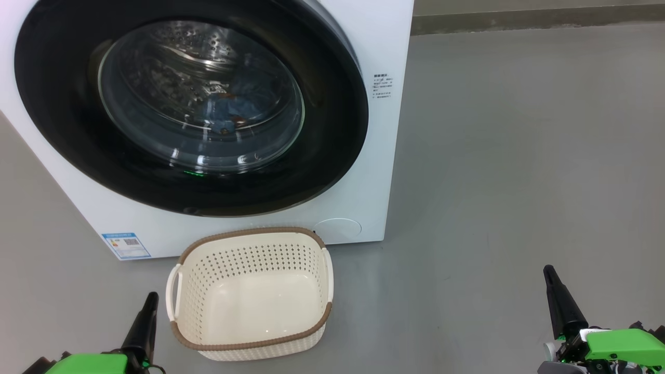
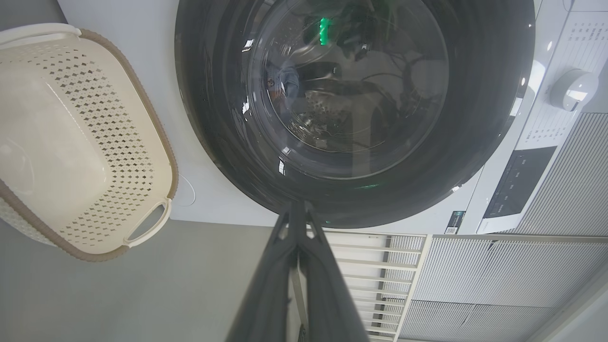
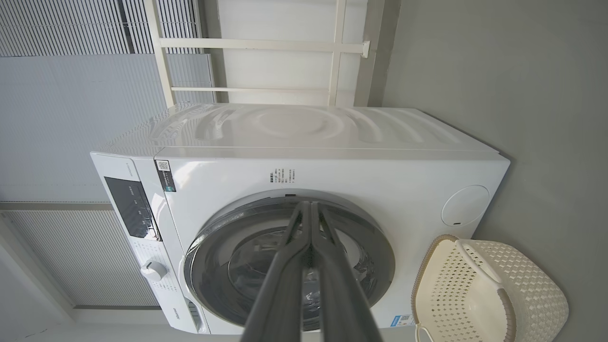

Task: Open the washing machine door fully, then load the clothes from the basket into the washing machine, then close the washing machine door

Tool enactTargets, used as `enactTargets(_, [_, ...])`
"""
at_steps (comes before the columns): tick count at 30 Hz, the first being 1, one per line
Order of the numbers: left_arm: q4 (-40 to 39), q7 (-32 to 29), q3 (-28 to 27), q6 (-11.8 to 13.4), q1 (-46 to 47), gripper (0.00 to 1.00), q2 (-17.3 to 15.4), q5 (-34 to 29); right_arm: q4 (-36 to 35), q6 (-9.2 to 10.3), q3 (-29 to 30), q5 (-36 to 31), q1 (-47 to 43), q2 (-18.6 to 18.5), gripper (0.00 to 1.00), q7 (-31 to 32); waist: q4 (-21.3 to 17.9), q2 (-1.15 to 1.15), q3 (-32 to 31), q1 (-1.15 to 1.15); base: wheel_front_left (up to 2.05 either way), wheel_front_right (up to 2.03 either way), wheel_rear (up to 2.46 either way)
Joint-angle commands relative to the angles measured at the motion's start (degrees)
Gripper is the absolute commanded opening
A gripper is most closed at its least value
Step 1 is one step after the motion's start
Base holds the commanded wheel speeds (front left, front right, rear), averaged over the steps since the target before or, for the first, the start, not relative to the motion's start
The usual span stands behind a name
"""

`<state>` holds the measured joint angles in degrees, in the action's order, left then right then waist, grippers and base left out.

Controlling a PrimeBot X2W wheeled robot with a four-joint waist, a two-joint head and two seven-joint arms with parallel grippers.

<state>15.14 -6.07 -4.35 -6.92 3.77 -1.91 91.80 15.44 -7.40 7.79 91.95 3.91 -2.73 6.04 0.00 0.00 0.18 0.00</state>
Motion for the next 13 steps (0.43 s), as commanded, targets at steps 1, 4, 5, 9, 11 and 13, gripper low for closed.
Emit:
enactTargets(1, [-1.1,-0.3,-2.0,-0.6,2.4,0.0,-1.1,0.5,-1.4,-0.09,-1.3,0.2,2.3,-0.2,0.0,0.5,0.0,0.0,0.0,0.0,0.0,0.0,0.0])
enactTargets(4, [-1.1,-0.3,-2.0,-0.6,2.4,0.0,-1.1,0.5,-1.4,-0.09,-1.3,0.2,2.3,-0.2,0.0,0.5,0.0,0.0,0.0,0.0,0.0,0.0,0.0])
enactTargets(5, [-1.1,-0.3,-2.0,-0.6,2.4,0.0,-1.1,0.5,-1.4,-0.09,-1.3,0.2,2.3,-0.2,0.0,0.5,0.0,0.0,0.0,0.0,0.0,0.0,0.0])
enactTargets(9, [-1.1,-0.3,-2.0,-0.6,2.4,0.0,-1.1,0.5,-1.4,-0.09,-1.2,0.2,2.3,-0.2,0.0,0.5,0.0,0.0,0.0,0.0,0.0,0.0,0.0])
enactTargets(11, [-1.1,-0.3,-2.0,-0.6,2.4,0.0,-1.1,0.5,-1.4,-0.09,-1.2,0.2,2.3,-0.2,0.0,0.5,0.0,0.0,0.0,0.0,0.0,0.0,0.0])
enactTargets(13, [-1.1,-0.3,-2.0,-0.6,2.4,0.0,-1.1,0.5,-1.4,-0.09,-1.2,0.2,2.3,-0.2,0.0,0.5,0.0,0.0,0.0,0.0,0.0,0.0,0.0])
